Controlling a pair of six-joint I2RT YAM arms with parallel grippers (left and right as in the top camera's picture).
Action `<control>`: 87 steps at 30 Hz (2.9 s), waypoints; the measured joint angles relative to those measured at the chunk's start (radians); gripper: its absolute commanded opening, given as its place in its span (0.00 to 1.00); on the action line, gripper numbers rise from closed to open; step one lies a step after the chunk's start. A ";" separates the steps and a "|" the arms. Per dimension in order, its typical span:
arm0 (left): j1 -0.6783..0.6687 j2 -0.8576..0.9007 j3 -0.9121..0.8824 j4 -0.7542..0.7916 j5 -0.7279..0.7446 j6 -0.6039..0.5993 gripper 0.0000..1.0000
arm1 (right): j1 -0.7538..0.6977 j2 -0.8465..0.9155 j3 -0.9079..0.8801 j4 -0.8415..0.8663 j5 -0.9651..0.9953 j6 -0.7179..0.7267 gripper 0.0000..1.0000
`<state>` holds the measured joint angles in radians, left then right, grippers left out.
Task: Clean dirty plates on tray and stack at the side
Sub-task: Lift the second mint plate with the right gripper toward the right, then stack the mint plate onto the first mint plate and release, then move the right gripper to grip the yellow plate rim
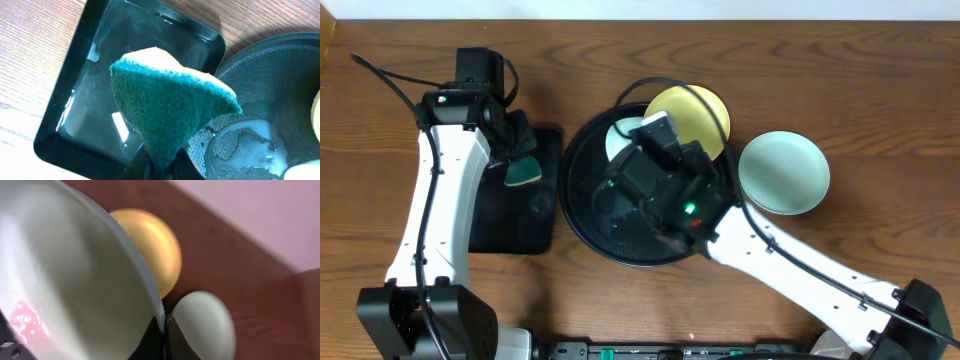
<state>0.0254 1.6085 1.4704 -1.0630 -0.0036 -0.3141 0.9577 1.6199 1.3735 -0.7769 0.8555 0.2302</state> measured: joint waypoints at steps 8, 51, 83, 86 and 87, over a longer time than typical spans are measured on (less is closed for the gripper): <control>0.000 0.000 0.000 0.000 0.000 0.000 0.08 | 0.091 -0.014 0.000 0.119 0.267 -0.084 0.01; 0.000 0.000 -0.005 -0.003 0.000 0.000 0.07 | -0.675 -0.084 -0.002 -0.111 -1.036 0.029 0.01; 0.000 0.000 -0.006 -0.002 0.000 0.005 0.07 | -1.134 -0.082 -0.376 0.106 -0.865 0.042 0.34; 0.000 0.000 -0.006 0.000 0.000 0.005 0.08 | -1.106 -0.082 -0.375 0.107 -0.886 0.039 0.35; 0.000 0.000 -0.006 0.000 0.000 0.005 0.07 | -1.094 -0.082 -0.370 0.106 -0.899 0.037 0.35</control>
<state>0.0254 1.6085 1.4647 -1.0626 -0.0032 -0.3096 -0.1368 1.5383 1.0031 -0.6712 -0.0433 0.2672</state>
